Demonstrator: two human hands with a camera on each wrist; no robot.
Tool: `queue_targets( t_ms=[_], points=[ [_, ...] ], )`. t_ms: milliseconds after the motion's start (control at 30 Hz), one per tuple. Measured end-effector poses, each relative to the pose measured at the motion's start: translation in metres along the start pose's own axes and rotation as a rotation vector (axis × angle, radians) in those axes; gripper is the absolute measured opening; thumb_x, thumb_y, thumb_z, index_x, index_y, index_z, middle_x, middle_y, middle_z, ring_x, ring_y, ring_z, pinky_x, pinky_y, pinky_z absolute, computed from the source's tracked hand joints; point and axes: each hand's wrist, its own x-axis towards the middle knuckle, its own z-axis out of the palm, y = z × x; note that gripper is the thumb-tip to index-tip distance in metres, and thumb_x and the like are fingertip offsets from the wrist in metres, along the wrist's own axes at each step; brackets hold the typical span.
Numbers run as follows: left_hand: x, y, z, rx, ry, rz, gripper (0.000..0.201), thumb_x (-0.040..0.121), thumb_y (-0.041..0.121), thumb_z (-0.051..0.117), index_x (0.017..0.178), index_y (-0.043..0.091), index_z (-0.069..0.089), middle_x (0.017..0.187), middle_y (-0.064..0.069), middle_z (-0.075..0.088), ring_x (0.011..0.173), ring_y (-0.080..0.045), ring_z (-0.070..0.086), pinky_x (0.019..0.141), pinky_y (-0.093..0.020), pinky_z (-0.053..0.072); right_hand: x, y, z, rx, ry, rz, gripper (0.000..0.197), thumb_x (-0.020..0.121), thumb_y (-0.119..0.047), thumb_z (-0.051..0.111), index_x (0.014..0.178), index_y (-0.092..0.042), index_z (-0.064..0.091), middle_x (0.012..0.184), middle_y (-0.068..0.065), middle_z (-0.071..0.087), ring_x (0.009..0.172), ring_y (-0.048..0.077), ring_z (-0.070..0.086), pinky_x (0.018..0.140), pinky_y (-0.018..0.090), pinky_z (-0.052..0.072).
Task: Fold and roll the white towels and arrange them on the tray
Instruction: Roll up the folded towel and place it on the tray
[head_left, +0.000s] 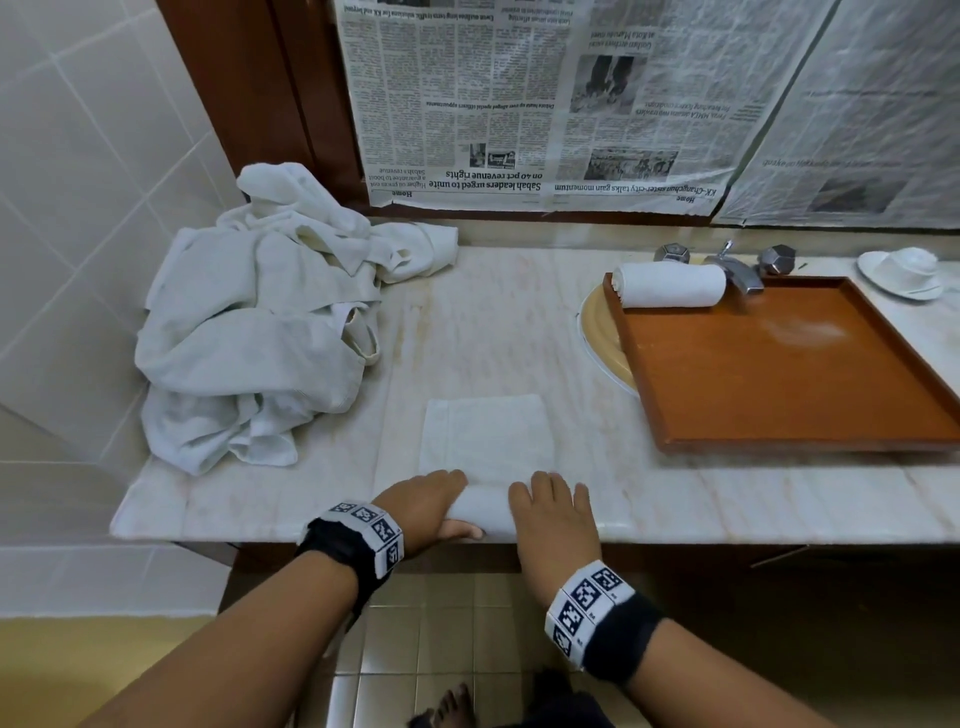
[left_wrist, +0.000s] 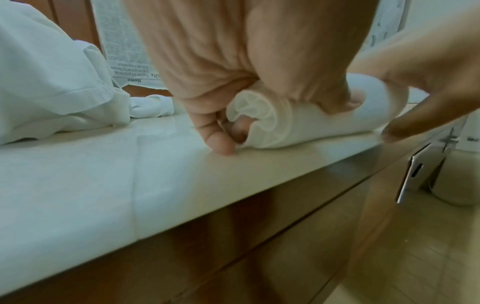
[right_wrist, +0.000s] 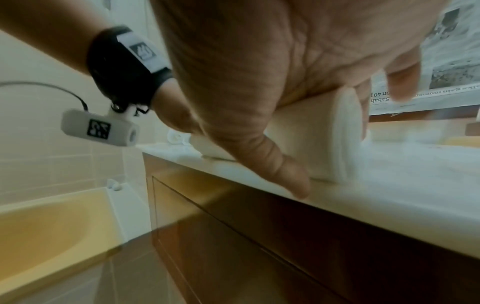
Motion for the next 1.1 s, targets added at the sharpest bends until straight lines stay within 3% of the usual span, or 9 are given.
queue_targets(
  t_ms=[167,267,333,467,567,667,867,967,1100],
  points=[
    [-0.011,0.009,0.011,0.368,0.245,0.096,0.067,0.085,0.071,0.043,0.123,0.016,0.052,0.114,-0.006,0.06,0.093,-0.024,0.058,0.079,-0.037,0.049,0.019,0.018,-0.011,0.055,-0.046,-0.139,0.065,0.077,-0.021,0.075,0.131,-0.02,0.04,0.128,0.005,0.043,0.113,0.026,0.047,0.093,0.037,0.043],
    [-0.014,0.004,0.031,0.569,0.448,0.32,0.069,0.084,0.047,0.064,0.135,0.004,0.048,0.125,-0.018,0.057,0.104,-0.033,0.055,0.088,-0.046,0.049,0.03,0.032,-0.019,0.034,-0.083,-0.259,0.064,0.077,-0.029,0.075,0.131,-0.021,0.041,0.128,0.004,0.045,0.112,0.024,0.048,0.093,0.037,0.045],
    [-0.013,0.01,0.04,0.621,0.493,0.301,0.076,0.079,0.043,0.07,0.138,0.0,0.048,0.126,-0.019,0.057,0.104,-0.035,0.056,0.09,-0.048,0.049,0.036,0.038,-0.023,0.064,-0.105,-0.305,0.061,0.081,-0.038,0.072,0.131,-0.021,0.041,0.129,0.004,0.046,0.113,0.024,0.048,0.095,0.038,0.045],
    [-0.005,0.029,0.04,0.566,0.392,0.09,0.097,0.051,0.062,0.085,0.121,0.002,0.056,0.102,-0.015,0.063,0.084,-0.03,0.057,0.073,-0.045,0.051,0.045,0.045,-0.028,0.175,-0.167,-0.324,0.062,0.082,-0.055,0.067,0.126,-0.019,0.043,0.123,0.004,0.05,0.108,0.024,0.051,0.092,0.039,0.044],
    [0.005,0.035,0.021,0.413,0.314,-0.013,0.083,0.043,0.073,0.083,0.095,0.011,0.064,0.082,-0.007,0.059,0.066,-0.024,0.057,0.054,-0.036,0.046,0.042,0.042,-0.025,0.154,-0.087,-0.295,0.062,0.08,-0.049,0.069,0.125,-0.019,0.04,0.12,0.003,0.05,0.104,0.023,0.052,0.089,0.037,0.042],
    [0.014,0.03,-0.001,0.277,0.13,-0.089,0.074,0.074,0.075,0.061,0.114,0.013,0.052,0.106,-0.007,0.058,0.093,-0.026,0.058,0.071,-0.035,0.043,0.024,0.025,-0.007,0.01,0.006,-0.169,0.071,0.071,-0.03,0.074,0.132,-0.017,0.039,0.123,0.007,0.045,0.109,0.027,0.047,0.096,0.042,0.036],
    [0.022,0.017,-0.023,0.069,-0.066,-0.023,0.071,0.079,0.071,0.061,0.119,0.014,0.049,0.117,-0.006,0.059,0.1,-0.023,0.057,0.081,-0.033,0.042,0.02,0.013,0.0,0.077,0.028,-0.071,0.066,0.073,-0.021,0.076,0.128,-0.02,0.041,0.12,0.005,0.048,0.109,0.026,0.049,0.092,0.038,0.041],
    [0.012,0.018,-0.005,0.318,0.202,0.069,0.076,0.075,0.072,0.064,0.123,0.013,0.05,0.114,-0.007,0.058,0.096,-0.027,0.057,0.079,-0.037,0.046,0.037,0.019,-0.014,0.136,-0.012,-0.1,0.057,0.075,-0.037,0.074,0.121,-0.022,0.043,0.115,0.002,0.052,0.104,0.024,0.052,0.088,0.038,0.044],
    [0.004,0.015,0.027,0.455,0.424,0.119,0.082,0.064,0.073,0.069,0.114,0.01,0.053,0.097,-0.013,0.06,0.078,-0.03,0.057,0.063,-0.036,0.047,0.055,0.026,-0.031,0.146,-0.188,-0.145,0.04,0.079,-0.036,0.065,0.113,-0.024,0.047,0.104,0.0,0.058,0.091,0.022,0.058,0.082,0.036,0.048]
  ],
)
